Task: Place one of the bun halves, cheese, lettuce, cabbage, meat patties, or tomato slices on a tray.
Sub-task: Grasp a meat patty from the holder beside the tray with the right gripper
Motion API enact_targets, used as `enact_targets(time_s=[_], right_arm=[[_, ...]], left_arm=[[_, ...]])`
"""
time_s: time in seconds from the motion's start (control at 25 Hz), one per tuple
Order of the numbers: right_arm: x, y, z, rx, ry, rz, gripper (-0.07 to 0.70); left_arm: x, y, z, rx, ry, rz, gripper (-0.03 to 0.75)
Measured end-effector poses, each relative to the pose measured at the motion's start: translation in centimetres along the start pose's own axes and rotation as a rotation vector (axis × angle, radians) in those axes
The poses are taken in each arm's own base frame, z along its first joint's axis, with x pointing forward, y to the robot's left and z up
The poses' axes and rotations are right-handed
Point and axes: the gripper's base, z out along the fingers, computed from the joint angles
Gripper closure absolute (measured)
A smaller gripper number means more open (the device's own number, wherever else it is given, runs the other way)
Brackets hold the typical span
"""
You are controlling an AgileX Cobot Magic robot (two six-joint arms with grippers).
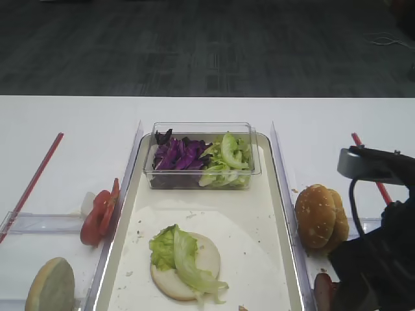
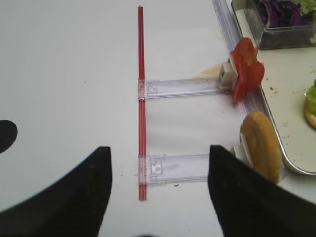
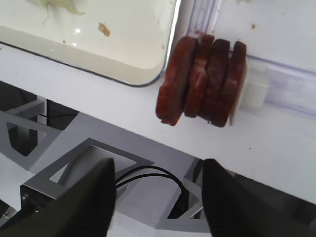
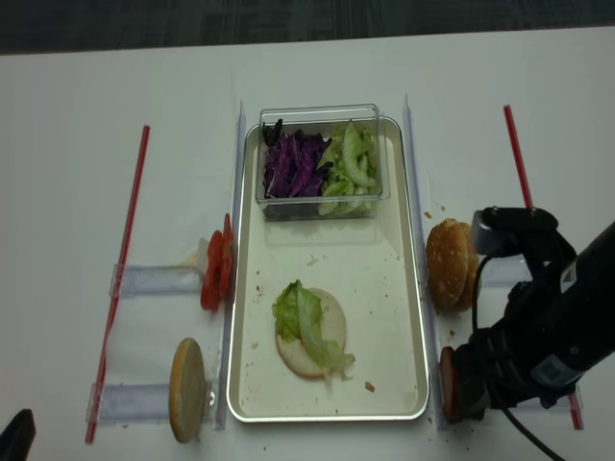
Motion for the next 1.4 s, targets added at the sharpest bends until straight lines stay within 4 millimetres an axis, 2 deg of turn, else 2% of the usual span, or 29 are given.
enact_targets(time_s=[0.32, 0.52, 0.84, 1.04, 1.4], right_arm=[[-1.9, 1.6, 0.6, 0.040, 0.016, -0.038, 0.226], [-3.4, 1.4, 1.1, 0.114, 0.038, -0.039, 0.226], [-5.0, 1.2, 2.7, 0.141, 0.103, -0.017, 0.240], [-5.6, 1.0, 3.5, 0.151, 0.137, -0.006, 0.306], [-5.7, 0.7, 4.3, 0.159, 0.186, -0.008, 0.342]], left_arm=[[0.0, 0.0, 0.0, 0.000, 0.000, 0.000, 0.285], [0.0, 0.0, 0.0, 0.000, 0.000, 0.000, 0.285], [0.0, 0.0, 0.0, 0.000, 0.000, 0.000, 0.285], [0.0, 0.0, 0.0, 0.000, 0.000, 0.000, 0.285], [0.0, 0.0, 0.0, 0.000, 0.000, 0.000, 0.285]])
